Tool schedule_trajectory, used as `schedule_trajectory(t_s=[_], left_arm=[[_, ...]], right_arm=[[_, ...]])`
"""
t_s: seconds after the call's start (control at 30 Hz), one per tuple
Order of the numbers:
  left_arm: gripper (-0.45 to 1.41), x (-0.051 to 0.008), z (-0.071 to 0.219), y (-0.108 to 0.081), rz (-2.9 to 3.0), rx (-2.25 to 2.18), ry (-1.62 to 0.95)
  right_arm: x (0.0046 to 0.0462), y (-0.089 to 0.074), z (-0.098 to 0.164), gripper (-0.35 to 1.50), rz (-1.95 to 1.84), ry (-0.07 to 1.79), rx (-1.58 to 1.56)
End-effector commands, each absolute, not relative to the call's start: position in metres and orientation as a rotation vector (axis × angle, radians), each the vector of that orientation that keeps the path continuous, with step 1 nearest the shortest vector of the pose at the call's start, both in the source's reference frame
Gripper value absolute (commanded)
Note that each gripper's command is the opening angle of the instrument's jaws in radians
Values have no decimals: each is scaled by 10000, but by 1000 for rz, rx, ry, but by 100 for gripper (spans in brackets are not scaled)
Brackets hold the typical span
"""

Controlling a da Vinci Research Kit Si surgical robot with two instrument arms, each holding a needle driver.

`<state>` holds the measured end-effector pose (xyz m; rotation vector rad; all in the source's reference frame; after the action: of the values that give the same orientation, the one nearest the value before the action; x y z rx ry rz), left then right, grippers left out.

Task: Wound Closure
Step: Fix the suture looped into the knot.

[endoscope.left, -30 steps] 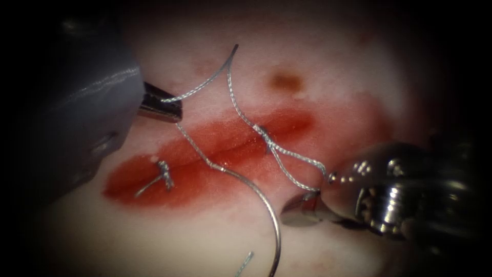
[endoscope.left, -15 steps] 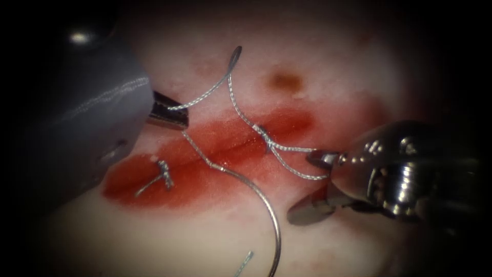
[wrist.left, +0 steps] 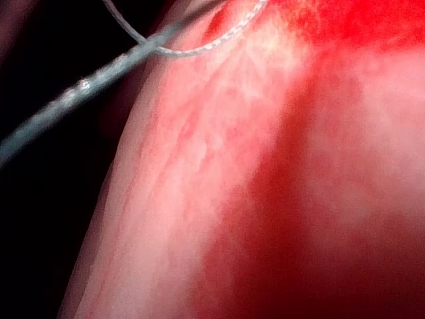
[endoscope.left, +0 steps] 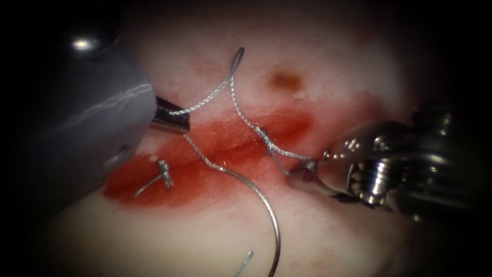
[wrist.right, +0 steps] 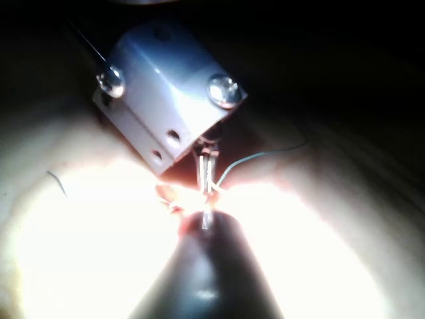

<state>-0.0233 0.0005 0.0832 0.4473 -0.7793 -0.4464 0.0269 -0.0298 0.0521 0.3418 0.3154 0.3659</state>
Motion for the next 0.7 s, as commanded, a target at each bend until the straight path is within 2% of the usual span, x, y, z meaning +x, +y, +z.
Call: schedule_trajectory(t_s=[0.03, 0.2, 0.7], left_arm=[[-45, -236, 829, 17, -446, 442, -781], [-45, -235, 829, 17, -445, 442, -778], [-45, -234, 829, 16, -438, 441, -758]], right_arm=[[284, -292, 513, -35, 346, 320, 340], [278, -289, 497, -35, 241, 283, 376], [254, -280, 475, -35, -854, 225, 235]])
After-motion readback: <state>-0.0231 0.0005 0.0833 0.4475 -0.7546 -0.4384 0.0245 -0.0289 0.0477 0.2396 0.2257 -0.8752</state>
